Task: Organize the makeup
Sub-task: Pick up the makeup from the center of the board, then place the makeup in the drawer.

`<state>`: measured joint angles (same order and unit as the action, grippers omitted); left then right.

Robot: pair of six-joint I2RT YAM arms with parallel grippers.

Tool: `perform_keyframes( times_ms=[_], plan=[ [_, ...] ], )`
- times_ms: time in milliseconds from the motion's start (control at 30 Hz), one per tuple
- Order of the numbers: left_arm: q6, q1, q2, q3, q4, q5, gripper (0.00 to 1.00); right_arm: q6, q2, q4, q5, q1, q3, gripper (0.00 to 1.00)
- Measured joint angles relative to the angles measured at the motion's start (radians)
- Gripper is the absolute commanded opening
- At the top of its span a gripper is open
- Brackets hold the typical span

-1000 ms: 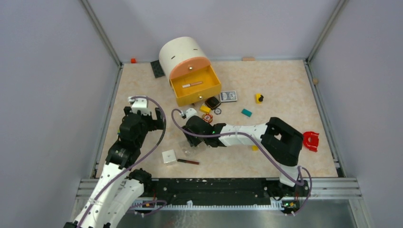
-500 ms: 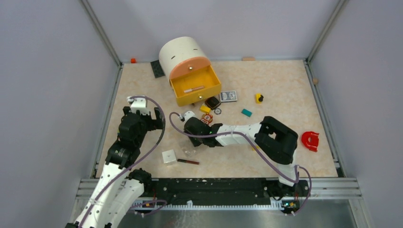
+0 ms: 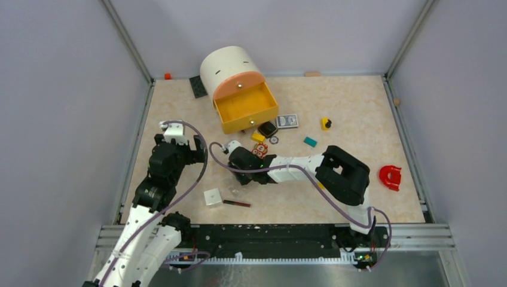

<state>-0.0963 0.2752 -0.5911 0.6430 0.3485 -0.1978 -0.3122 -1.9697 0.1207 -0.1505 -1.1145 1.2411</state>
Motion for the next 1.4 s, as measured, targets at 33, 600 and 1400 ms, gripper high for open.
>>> perform_keyframes(
  times_ms=[33, 600, 1400],
  plan=[
    [0.0, 0.0, 0.0, 0.0, 0.0, 0.0, 0.99, 0.002, -0.002, 0.0, 0.002, 0.0, 0.003, 0.11],
    [-0.002, -0.005, 0.013, 0.0, -0.001, 0.0, 0.99, 0.686, 0.438, -0.134, -0.155, 0.042, -0.063, 0.0],
    [-0.003, -0.014, 0.018, 0.0, -0.004, 0.008, 0.99, 1.403, -0.072, 0.433, 0.534, 0.478, 0.768, 0.13]
  ],
)
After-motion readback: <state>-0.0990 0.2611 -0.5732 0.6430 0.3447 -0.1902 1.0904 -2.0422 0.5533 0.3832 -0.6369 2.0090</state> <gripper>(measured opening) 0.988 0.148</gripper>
